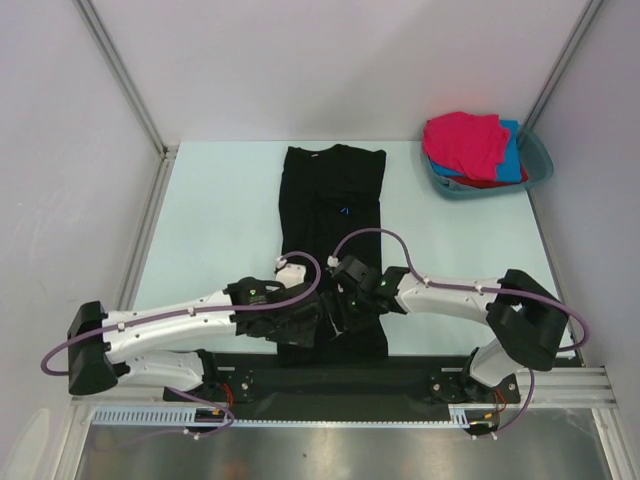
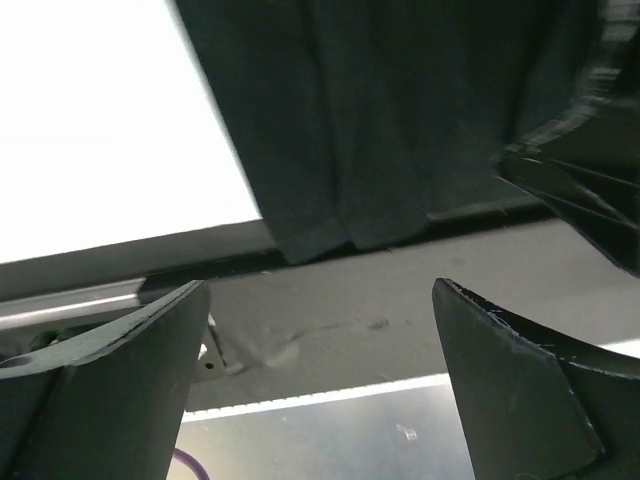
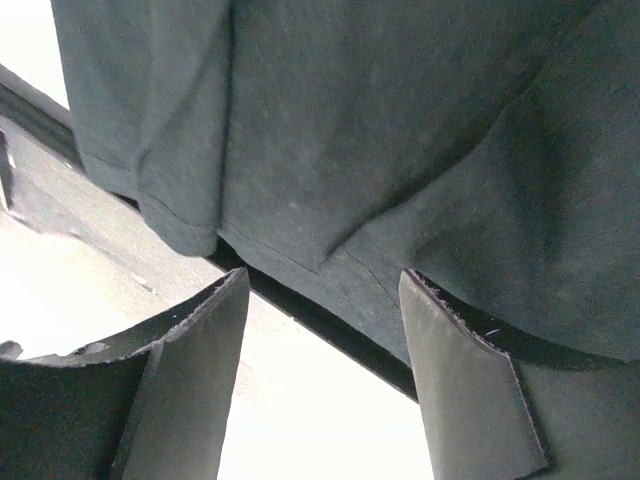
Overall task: Fold and stack the t-shirts
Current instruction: Fold the tshirt
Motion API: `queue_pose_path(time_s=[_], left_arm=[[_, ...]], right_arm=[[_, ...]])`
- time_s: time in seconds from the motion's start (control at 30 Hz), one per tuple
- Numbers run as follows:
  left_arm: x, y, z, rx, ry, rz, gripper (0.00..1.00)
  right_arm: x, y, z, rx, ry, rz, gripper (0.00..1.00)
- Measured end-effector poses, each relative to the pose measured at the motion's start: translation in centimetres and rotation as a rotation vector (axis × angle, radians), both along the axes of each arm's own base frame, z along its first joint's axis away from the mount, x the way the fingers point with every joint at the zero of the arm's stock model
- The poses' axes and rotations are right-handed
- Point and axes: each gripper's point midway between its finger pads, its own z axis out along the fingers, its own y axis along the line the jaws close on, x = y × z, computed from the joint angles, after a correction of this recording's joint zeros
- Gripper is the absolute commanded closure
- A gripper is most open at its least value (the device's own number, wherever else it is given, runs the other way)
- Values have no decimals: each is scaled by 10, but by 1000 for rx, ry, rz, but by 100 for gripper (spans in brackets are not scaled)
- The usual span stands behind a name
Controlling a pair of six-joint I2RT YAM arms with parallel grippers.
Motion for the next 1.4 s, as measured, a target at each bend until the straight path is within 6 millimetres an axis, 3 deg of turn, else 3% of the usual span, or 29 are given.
queue_pose_path(time_s=[0.13,0.3,0.67,0.87,1.03,1.2,1.27,1.33,1.37,1.4], left_arm=[[6,10,1,1,-42,62,0],[3,15,-12,-19,-46,68,0],[8,-44,-49,-70,15,-51,0],[7,-50,-61,-98,31,-54,9],[13,-42,-65,-85,17,-14,14],[20,-32,-66,-55,-14,41,26],[22,-28,-67,-52,-20,60,40],[23,-24,-69,-48,-21,76,46],[23,-22,-71,-42,-19,81,59],[23,-21,-72,-40,-17,89,60]], right_arm=[[12,3,9,0,-48,-24,32],[25,-7,21,-19,-108,-67,32],[47,-33,47,-33,-203,-168,32],[53,-43,58,-20,-233,-202,31],[57,-47,62,-12,-244,-223,32],[58,-51,60,-20,-240,-231,32],[58,-52,58,-25,-237,-232,32],[58,-53,57,-27,-236,-233,32],[58,-53,57,-27,-235,-234,31],[58,-53,57,-27,-236,-235,32]])
